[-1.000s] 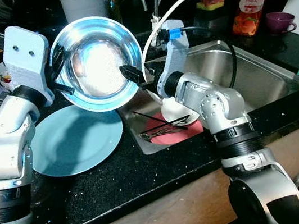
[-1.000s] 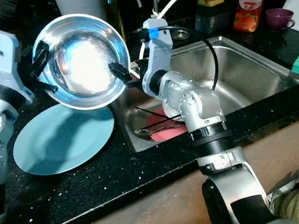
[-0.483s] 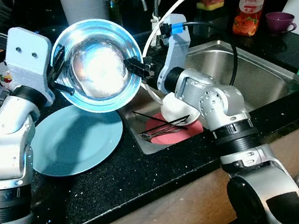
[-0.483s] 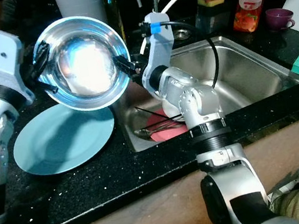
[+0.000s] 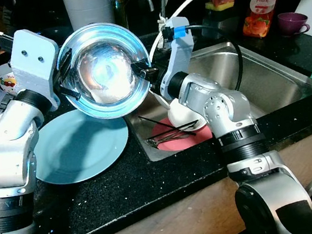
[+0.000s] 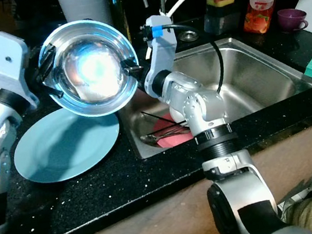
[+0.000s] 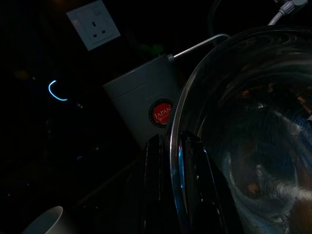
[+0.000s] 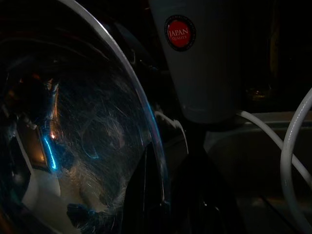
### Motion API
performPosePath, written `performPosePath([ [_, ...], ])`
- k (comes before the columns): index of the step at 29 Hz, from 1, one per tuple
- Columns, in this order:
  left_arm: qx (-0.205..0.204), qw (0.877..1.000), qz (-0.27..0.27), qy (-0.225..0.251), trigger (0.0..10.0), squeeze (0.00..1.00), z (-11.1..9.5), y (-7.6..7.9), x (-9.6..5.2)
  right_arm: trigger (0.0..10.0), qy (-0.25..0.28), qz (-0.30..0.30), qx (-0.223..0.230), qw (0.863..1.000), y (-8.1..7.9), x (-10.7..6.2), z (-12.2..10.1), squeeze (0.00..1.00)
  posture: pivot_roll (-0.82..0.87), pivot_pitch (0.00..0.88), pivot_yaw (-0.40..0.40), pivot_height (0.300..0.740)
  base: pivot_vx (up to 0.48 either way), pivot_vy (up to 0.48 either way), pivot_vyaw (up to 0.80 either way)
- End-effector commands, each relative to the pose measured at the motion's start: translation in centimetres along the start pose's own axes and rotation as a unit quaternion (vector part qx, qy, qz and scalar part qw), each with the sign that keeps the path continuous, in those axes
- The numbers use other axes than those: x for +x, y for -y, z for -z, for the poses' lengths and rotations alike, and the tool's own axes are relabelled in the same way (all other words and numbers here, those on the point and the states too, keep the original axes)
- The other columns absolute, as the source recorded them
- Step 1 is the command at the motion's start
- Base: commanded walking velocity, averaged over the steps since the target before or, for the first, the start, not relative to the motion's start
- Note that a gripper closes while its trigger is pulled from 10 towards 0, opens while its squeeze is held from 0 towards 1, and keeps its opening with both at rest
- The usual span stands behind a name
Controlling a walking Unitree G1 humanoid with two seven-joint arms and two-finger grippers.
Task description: Kitchen organization
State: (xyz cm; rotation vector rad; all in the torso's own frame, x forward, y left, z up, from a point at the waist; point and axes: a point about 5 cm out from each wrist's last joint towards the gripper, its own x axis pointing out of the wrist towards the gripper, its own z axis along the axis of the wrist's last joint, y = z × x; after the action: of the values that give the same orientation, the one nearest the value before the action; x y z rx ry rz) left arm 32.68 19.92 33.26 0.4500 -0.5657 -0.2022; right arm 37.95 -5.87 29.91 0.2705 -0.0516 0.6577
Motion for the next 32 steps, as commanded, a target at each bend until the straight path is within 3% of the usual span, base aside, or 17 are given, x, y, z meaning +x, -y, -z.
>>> performPosePath([
  [1, 0.016, 1.0, -0.008, -0.001, 0.0, 0.0, 0.0, -0.7, -0.2, 0.0, 0.016, 0.003, -0.008, 1.0, 0.4, -0.2, -1.0, 0.0, 0.05, 0.078, -0.027, 0.74, 0.0, 0.0, 0.0],
  [3, 0.019, 1.0, -0.008, -0.006, 0.0, 0.0, 0.0, -0.8, -0.2, 0.0, 0.019, 0.003, -0.01, 1.0, 0.5, -0.2, -1.2, 0.0, 0.05, 0.078, -0.026, 0.74, 0.0, 0.0, 0.0],
  [4, 0.025, 1.0, -0.003, -0.007, 4.3, 0.66, 0.0, -0.7, -0.2, 0.0, 0.021, 0.006, -0.011, 1.0, 0.6, -0.2, -1.3, 0.0, 0.06, 0.079, -0.027, 0.74, 0.0, 0.0, 0.0],
  [5, 0.025, 1.0, -0.003, -0.007, 4.3, 0.66, 0.0, -0.7, -0.2, 0.0, 0.021, 0.006, -0.011, 1.0, 0.6, -0.2, -1.3, 0.0, 0.06, 0.079, -0.027, 0.74, 0.0, 0.0, 0.0],
  [6, 0.019, 1.0, 0.007, -0.009, 10.0, 1.0, 0.0, -0.6, -0.2, 0.0, 0.023, 0.012, -0.012, 1.0, 0.9, -0.3, -1.5, 0.0, 0.06, 0.081, -0.026, 0.74, 0.0, 0.0, 0.0],
  [11, 0.022, 1.0, 0.007, -0.007, 10.0, 1.0, -0.2, -0.7, -0.3, 0.0, 0.03, 0.025, -0.01, 0.999, 1.7, -0.4, -2.2, 0.0, 0.06, 0.081, -0.023, 0.74, 0.0, 0.0, 0.0],
  [12, 0.019, 1.0, 0.0, -0.007, 10.0, 0.65, -0.2, -0.8, -0.3, 0.0, 0.031, 0.029, -0.011, 0.999, 1.8, -0.5, -2.2, 0.0, 0.06, 0.081, -0.023, 0.74, 0.0, 0.0, 0.0],
  [13, 0.019, 1.0, 0.0, -0.007, 10.0, 0.65, -0.2, -0.8, -0.3, 0.0, 0.031, 0.029, -0.011, 0.999, 1.8, -0.5, -2.2, 0.0, 0.06, 0.081, -0.023, 0.74, 0.0, 0.0, 0.0],
  [14, 0.012, 1.0, -0.003, -0.006, 10.0, 0.0, -0.3, -0.8, -0.3, 0.0, 0.029, 0.037, -0.02, 0.999, 2.1, -0.5, -2.2, 0.0, 0.06, 0.084, -0.023, 0.74, 0.0, 0.0, 0.0],
  [18, -0.015, 1.0, -0.006, 0.008, 10.0, 0.0, -0.9, -0.6, -0.2, 0.0, 0.021, 0.071, -0.055, 0.996, 3.1, -0.8, -2.1, 0.0, 0.06, 0.086, -0.021, 0.74, 0.0, 0.0, 0.0],
  [22, -0.065, 0.997, -0.008, 0.041, 10.0, 0.0, -2.1, -0.2, 0.0, 0.0, 0.018, 0.151, -0.109, 0.982, 5.4, -1.4, -2.1, 0.0, 0.06, 0.087, -0.021, 0.74, 0.0, 0.0, 0.0],
  [27, -0.025, 1.0, 0.006, -0.009, 10.0, 0.0, -0.9, -0.1, -0.2, 0.0, 0.044, 0.21, -0.112, 0.97, 7.9, -2.5, -3.4, 0.0, 0.06, 0.086, -0.017, 0.74, 0.0, 0.0, 0.0],
  [30, -0.028, 0.999, 0.002, -0.028, 10.0, 0.0, -0.3, -0.3, -0.4, 0.0, 0.055, 0.229, -0.128, 0.963, 8.8, -3.1, -4.0, 0.0, 0.05, 0.084, -0.014, 0.74, 0.0, 0.0, 0.0],
  [32, -0.037, 0.998, 0.028, -0.052, 10.0, 0.0, 0.3, 0.0, -0.5, 0.0, 0.058, 0.247, -0.205, 0.945, 9.4, -3.7, -4.7, 0.0, 0.05, 0.08, -0.014, 0.74, 0.0, 0.0, 0.0],
])
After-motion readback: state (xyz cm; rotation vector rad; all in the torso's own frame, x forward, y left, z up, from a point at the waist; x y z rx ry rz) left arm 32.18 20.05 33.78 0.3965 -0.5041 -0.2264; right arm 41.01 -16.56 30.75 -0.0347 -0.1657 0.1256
